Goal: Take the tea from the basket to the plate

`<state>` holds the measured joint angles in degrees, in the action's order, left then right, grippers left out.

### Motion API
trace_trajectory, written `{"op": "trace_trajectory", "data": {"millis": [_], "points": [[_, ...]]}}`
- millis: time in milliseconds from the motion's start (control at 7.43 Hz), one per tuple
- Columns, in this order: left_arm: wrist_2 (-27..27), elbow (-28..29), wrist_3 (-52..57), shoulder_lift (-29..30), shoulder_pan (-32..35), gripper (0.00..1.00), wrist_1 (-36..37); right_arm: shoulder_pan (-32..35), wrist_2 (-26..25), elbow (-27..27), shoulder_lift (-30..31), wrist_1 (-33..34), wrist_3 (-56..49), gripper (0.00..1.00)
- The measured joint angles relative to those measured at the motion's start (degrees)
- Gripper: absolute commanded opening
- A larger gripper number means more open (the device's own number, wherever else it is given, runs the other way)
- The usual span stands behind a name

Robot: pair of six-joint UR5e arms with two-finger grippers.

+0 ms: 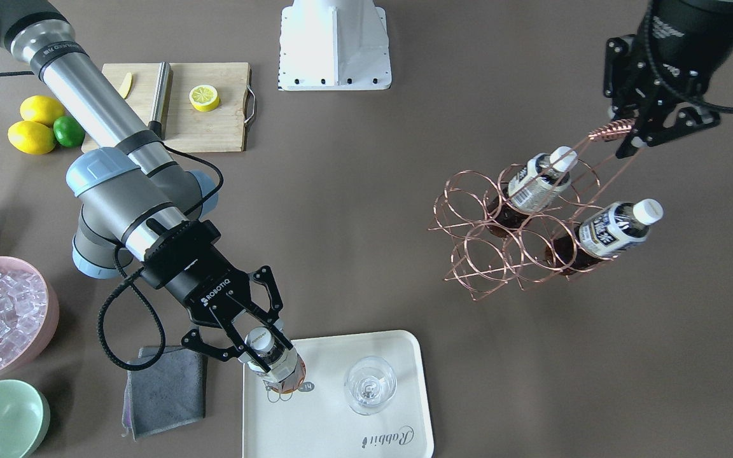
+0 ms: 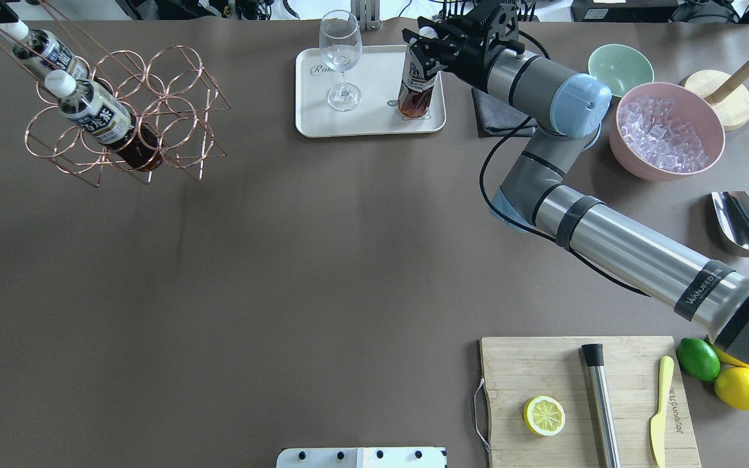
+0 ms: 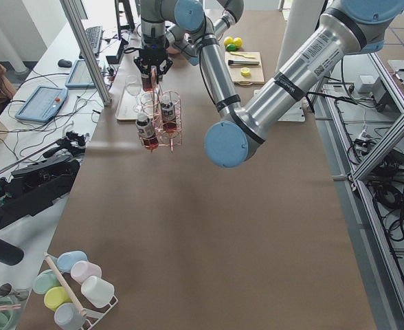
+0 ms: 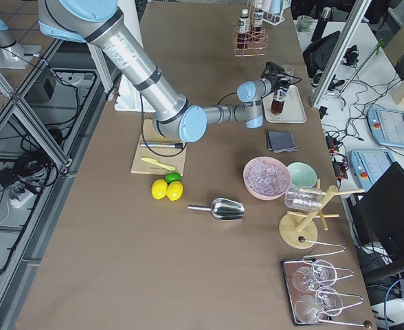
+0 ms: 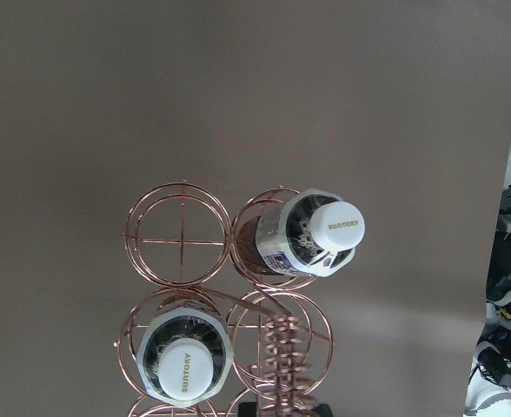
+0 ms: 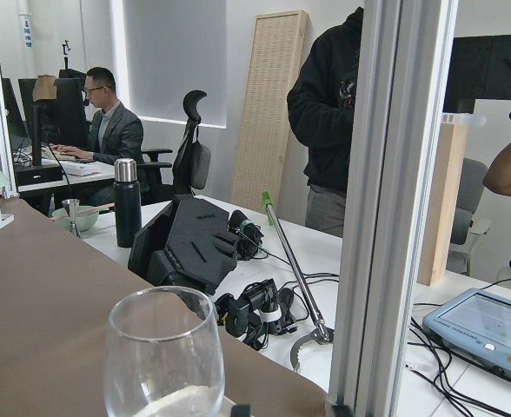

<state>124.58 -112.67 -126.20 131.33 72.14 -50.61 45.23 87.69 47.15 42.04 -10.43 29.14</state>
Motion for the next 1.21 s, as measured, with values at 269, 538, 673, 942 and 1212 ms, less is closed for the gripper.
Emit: {"op": "trace_trajectory", "data": {"millis": [269,538,673,942,1212], "points": [[0.27,3.19,12.15,-3.82,3.43,0.0,-1.07,-0.04,-0.2,-1.78,-0.09,-1.58,-0.11,0.0],[0.4,8.77,17.45,-6.83,6.33,0.0,-8.44,-0.11,-0.23,-2.33,-0.11,-2.36,-0.13,0.0],[0.27,12.49,19.25,-7.81,7.16,0.0,-12.46,-0.13,-0.25,-2.36,-0.11,-2.44,-0.14,0.0],[0.16,22.4,20.99,-8.77,8.27,0.0,-23.16,-0.06,-0.47,-2.02,-0.11,-2.14,-0.29,0.79],[0.13,31.37,21.16,-7.48,10.48,0.0,-31.92,-0.11,-0.78,-0.66,0.0,-0.42,-0.34,1.0]]}}
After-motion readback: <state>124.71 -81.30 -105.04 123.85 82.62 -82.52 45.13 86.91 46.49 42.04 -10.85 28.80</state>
